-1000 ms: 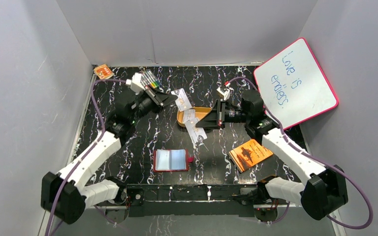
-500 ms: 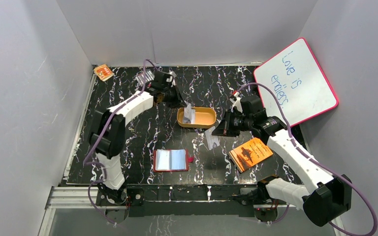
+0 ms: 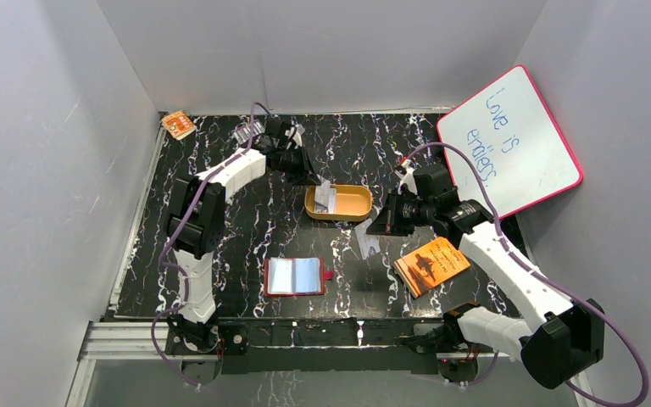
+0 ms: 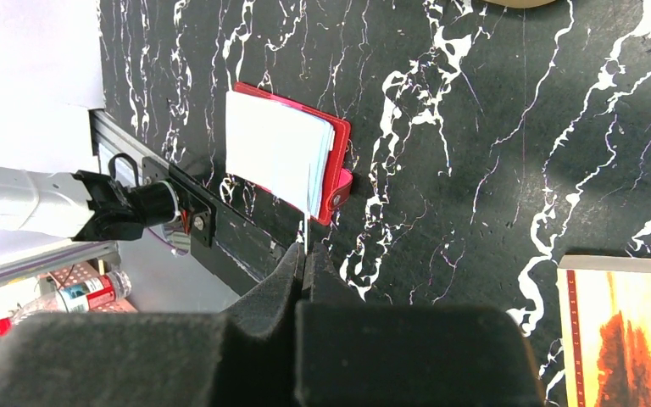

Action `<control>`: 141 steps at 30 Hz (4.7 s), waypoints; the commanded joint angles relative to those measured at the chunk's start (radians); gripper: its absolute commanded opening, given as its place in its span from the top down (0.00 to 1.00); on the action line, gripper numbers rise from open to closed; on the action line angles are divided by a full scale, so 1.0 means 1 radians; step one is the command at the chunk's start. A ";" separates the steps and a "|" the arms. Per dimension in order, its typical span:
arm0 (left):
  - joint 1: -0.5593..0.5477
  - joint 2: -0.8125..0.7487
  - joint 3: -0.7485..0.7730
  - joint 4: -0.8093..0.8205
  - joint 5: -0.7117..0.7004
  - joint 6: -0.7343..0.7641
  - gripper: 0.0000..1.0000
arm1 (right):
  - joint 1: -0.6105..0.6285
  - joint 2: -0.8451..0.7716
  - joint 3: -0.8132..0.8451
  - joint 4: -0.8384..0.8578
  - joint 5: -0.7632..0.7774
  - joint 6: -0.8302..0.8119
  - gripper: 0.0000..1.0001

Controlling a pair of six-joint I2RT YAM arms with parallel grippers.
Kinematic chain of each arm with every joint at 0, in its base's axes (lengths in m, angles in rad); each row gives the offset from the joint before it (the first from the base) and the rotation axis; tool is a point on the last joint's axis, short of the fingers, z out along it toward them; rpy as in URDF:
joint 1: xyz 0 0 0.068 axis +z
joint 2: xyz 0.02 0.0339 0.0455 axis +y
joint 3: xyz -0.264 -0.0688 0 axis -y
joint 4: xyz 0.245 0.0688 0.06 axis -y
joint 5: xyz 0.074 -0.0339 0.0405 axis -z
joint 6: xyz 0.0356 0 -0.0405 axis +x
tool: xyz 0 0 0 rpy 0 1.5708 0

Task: Put the credit cards into the card holder
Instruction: Place the credit card in the storage box, then insert the credit card into the card holder.

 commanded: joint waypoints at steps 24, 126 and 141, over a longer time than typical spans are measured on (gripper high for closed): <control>0.019 -0.125 -0.066 -0.002 0.018 0.009 0.45 | -0.009 0.009 0.012 0.053 -0.039 0.016 1.00; -0.014 -0.986 -1.127 -0.076 -0.336 -0.369 0.62 | 0.523 0.508 -0.071 0.657 0.264 0.381 1.00; -0.016 -0.961 -1.126 -0.085 -0.348 -0.373 0.68 | 0.522 0.559 -0.093 0.700 0.220 0.379 1.00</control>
